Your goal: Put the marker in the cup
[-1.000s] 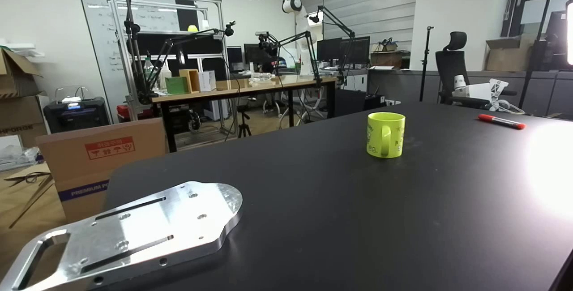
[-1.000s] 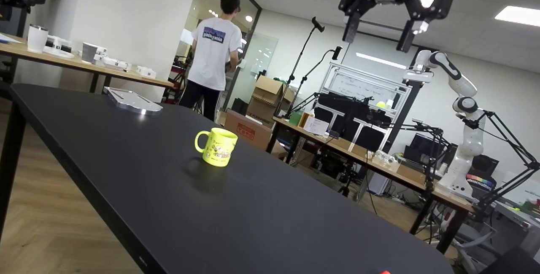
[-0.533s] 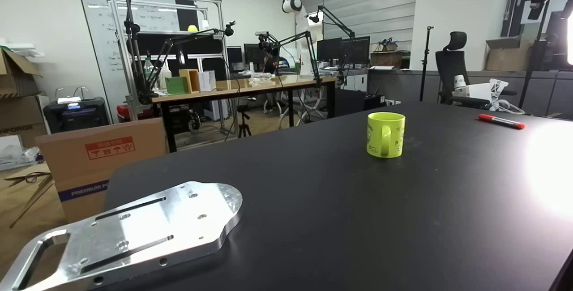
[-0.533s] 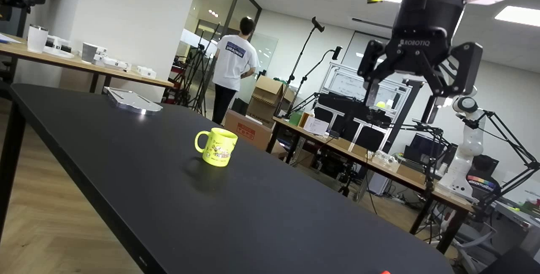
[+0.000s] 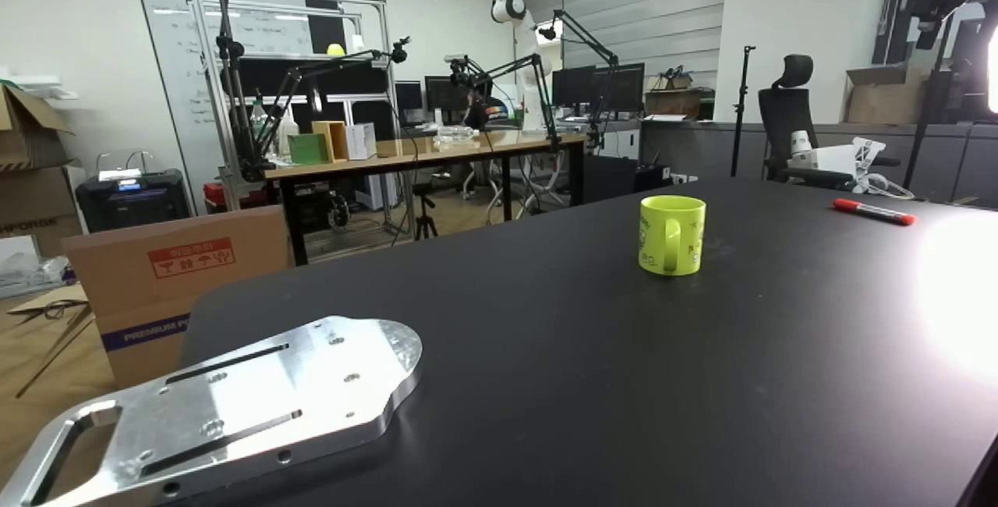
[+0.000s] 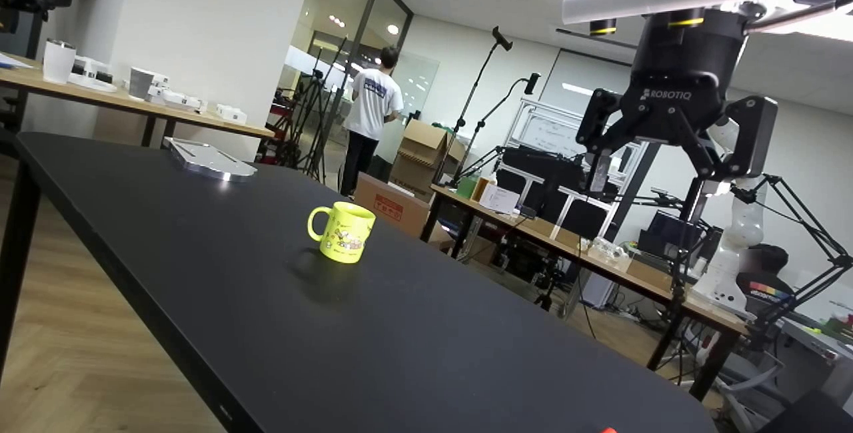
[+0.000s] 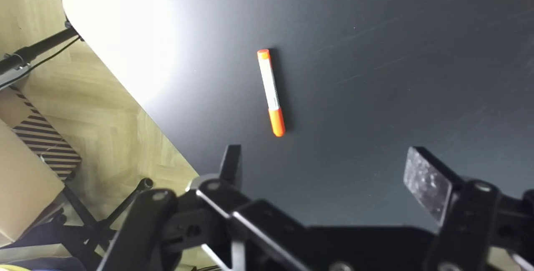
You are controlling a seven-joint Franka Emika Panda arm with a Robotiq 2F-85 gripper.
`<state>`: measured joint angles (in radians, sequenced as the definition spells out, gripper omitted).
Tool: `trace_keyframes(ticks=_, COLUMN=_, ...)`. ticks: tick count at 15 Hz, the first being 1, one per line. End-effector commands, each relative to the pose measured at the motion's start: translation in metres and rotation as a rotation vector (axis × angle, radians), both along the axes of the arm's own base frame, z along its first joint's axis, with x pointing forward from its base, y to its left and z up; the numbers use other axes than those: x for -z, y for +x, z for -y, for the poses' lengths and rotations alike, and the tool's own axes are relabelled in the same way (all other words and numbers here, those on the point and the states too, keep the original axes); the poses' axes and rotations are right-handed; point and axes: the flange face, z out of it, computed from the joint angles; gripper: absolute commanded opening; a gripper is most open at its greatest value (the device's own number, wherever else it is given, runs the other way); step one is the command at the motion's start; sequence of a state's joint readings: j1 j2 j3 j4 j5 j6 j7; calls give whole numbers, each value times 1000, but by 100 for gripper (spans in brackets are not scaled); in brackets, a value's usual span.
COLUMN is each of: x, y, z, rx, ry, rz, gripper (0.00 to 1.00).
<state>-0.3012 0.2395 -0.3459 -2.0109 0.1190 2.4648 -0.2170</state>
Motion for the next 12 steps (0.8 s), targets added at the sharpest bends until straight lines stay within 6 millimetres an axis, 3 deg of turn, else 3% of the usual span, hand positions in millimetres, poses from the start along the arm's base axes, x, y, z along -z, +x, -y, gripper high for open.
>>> trace_keyframes(ticks=1, x=-1, y=0, z=0, rx=1, ry=0, rz=-1, gripper=100)
trace_keyframes(ticks=2, x=-1, y=0, z=0, rx=1, ry=0, rz=0, gripper=100)
trace_keyframes(ticks=12, x=88, y=28, z=21, rx=-119, ry=-39, rz=27, gripper=100)
